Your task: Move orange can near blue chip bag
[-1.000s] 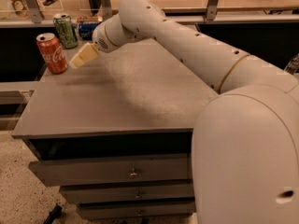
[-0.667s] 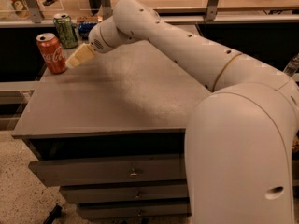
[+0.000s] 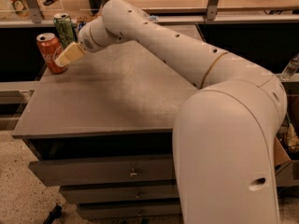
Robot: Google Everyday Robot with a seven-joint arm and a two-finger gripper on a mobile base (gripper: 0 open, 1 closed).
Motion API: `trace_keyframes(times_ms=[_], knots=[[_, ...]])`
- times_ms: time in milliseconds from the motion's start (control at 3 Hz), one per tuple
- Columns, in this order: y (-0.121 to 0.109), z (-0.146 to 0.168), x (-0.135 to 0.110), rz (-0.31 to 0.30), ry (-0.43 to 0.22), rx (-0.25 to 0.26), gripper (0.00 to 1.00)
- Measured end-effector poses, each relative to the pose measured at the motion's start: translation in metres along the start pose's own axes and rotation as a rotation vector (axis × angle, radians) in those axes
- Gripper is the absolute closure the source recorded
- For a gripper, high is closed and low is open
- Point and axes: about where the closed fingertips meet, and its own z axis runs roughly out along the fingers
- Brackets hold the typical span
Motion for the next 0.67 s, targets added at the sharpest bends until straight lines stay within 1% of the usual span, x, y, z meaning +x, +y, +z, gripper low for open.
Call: trace_keyframes(times_ms=[667], knots=[[0.019, 0.028, -0.023, -0.028, -0.039, -0.056, 0.0]])
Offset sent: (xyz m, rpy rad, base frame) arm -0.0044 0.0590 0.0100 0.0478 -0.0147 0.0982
